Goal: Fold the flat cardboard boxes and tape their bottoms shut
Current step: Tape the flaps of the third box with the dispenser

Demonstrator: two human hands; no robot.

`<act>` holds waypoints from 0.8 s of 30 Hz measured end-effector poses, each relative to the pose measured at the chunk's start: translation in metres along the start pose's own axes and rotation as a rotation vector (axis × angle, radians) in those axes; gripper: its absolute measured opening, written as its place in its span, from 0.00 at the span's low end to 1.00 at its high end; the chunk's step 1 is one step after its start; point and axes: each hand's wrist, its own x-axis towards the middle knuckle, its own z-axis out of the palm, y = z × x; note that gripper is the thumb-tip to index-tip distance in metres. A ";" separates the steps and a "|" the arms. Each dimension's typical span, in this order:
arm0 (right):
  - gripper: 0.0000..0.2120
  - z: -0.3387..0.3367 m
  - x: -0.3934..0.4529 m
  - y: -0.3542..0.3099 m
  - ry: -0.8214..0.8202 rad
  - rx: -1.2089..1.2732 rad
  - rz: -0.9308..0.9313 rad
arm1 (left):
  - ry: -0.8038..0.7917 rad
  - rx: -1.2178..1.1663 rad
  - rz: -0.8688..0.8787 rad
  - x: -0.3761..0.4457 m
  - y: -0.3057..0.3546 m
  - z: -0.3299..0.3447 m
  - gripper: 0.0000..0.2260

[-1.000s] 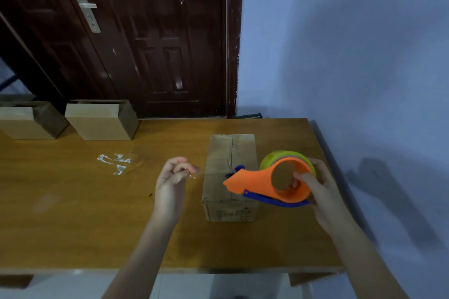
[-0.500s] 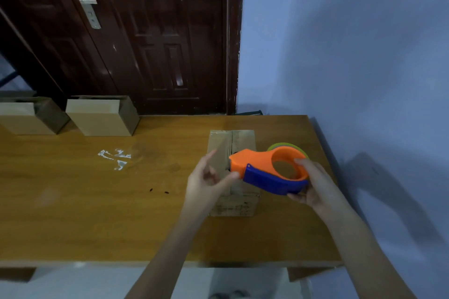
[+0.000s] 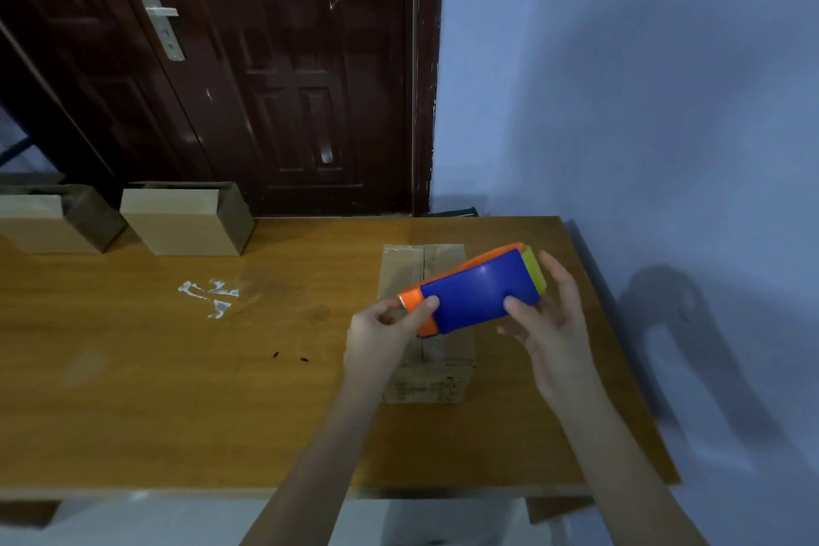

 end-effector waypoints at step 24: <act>0.29 0.003 0.005 0.028 0.032 -0.481 -0.248 | -0.354 -0.014 -0.287 -0.008 0.006 -0.010 0.22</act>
